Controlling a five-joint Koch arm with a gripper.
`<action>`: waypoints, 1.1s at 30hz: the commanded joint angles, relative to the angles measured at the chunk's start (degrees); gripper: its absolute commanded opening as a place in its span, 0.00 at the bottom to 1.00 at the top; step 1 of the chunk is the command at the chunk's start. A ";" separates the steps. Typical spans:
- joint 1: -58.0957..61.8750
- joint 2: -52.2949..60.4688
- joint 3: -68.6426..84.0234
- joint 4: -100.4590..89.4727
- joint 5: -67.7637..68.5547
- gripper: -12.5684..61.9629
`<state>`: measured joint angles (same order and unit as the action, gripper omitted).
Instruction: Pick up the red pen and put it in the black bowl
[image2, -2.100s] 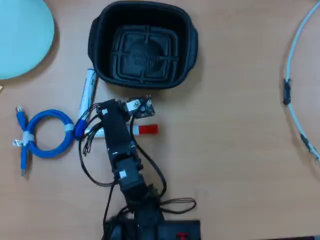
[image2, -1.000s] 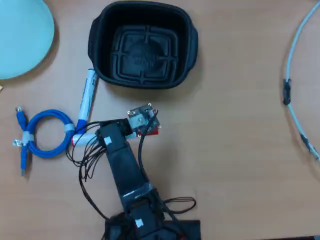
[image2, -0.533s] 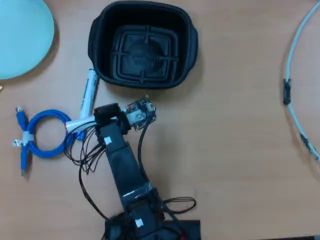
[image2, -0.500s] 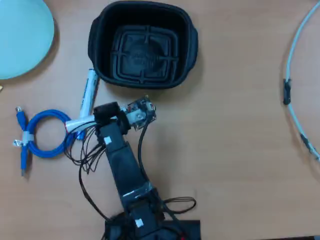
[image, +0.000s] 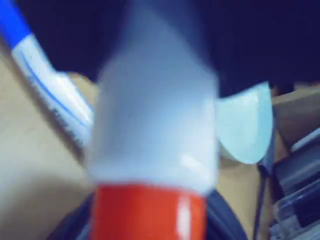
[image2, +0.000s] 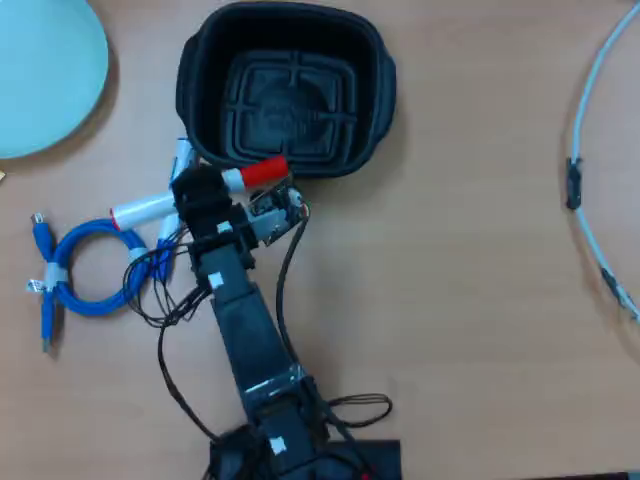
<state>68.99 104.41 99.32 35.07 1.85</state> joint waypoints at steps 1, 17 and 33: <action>0.00 1.76 -12.92 -11.87 -1.32 0.08; 1.58 -12.57 -26.28 -15.73 0.44 0.08; 2.20 -16.96 -38.58 9.84 0.35 0.08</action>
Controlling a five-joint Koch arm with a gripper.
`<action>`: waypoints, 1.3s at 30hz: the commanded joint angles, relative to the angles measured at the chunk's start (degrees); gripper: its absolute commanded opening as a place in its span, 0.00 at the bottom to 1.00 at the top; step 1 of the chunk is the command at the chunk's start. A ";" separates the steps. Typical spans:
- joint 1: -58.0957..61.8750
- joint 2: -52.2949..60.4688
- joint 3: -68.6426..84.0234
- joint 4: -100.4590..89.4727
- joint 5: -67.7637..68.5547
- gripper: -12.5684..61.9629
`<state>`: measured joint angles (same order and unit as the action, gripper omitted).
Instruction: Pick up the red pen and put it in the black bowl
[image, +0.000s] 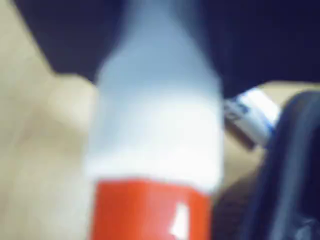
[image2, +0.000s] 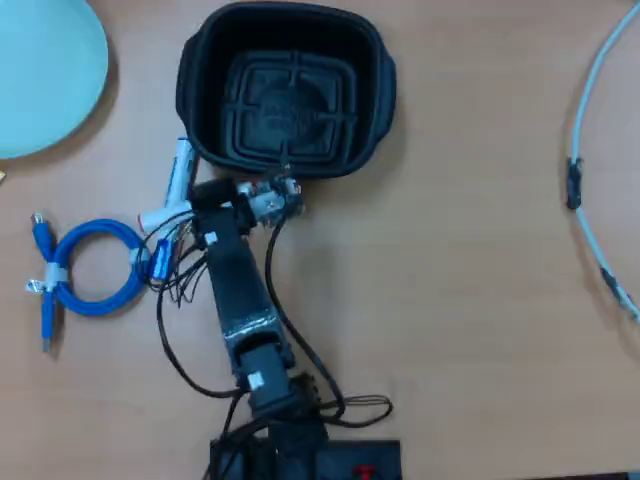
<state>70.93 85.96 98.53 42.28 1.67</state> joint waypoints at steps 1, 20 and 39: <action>0.44 2.29 -37.88 3.87 0.53 0.08; 6.06 14.33 -42.28 5.80 1.76 0.08; 10.99 -3.25 -43.15 -5.19 11.60 0.08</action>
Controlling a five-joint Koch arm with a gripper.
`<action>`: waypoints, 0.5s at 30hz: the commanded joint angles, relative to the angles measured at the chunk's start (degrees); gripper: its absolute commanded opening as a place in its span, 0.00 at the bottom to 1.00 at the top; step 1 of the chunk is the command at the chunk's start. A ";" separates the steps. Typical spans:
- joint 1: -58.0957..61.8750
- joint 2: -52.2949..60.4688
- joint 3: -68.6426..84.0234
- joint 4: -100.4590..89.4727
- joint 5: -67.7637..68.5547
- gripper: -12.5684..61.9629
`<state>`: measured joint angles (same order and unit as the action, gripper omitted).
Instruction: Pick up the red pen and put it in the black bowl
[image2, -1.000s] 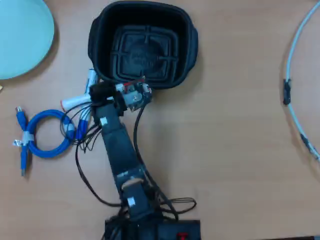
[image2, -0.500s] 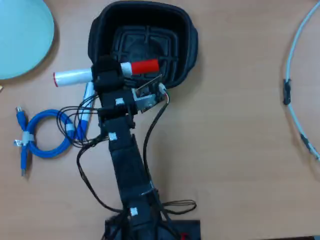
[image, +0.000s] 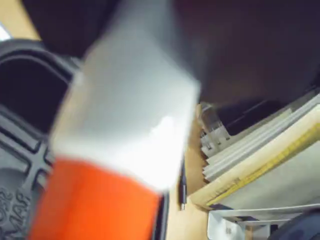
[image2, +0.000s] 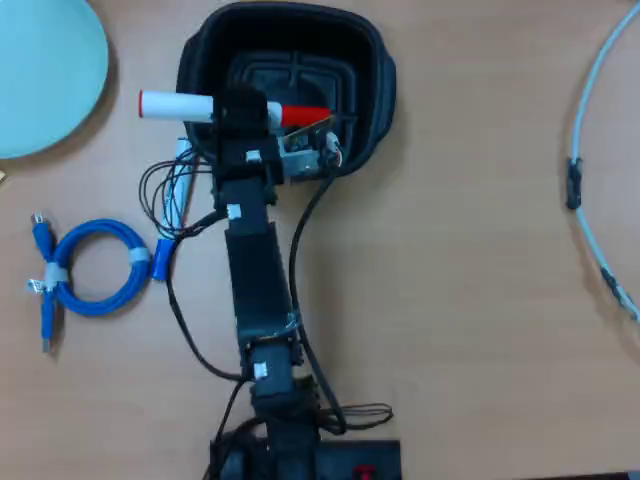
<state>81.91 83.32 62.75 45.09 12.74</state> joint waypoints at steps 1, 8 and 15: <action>0.00 -2.02 -7.65 -8.00 0.44 0.08; 0.97 -6.24 -7.03 -7.73 0.53 0.08; 1.67 -10.90 -7.21 -8.96 2.29 0.08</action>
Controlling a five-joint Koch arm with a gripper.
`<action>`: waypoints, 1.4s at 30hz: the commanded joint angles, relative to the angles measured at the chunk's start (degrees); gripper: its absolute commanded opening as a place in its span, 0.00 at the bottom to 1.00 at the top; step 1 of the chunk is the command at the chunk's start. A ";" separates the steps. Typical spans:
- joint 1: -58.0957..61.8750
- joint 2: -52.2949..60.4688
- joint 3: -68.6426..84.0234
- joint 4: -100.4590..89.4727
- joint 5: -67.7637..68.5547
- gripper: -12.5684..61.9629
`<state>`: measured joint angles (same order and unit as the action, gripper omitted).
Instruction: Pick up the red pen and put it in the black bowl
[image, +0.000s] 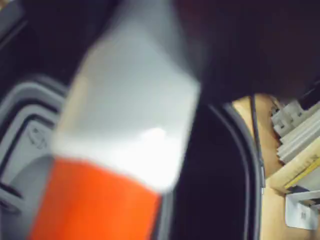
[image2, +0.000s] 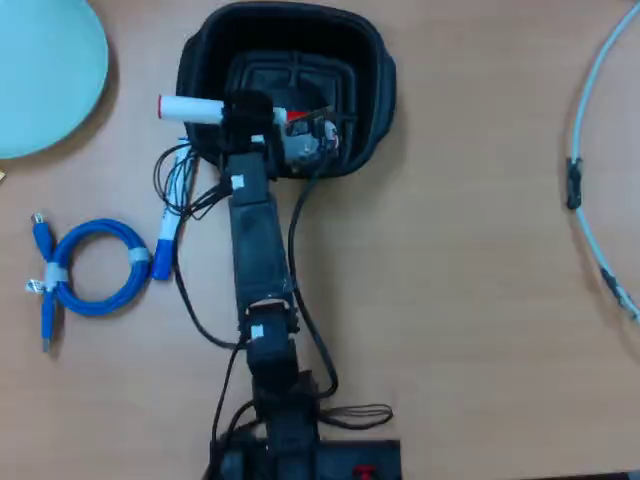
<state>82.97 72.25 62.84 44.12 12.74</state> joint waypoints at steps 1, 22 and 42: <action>0.62 -0.35 -7.29 -8.53 3.96 0.08; 3.96 -5.45 -5.62 -8.96 7.56 0.08; 4.04 -8.17 -4.83 -8.70 7.21 0.25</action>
<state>86.48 62.84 62.93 41.13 19.95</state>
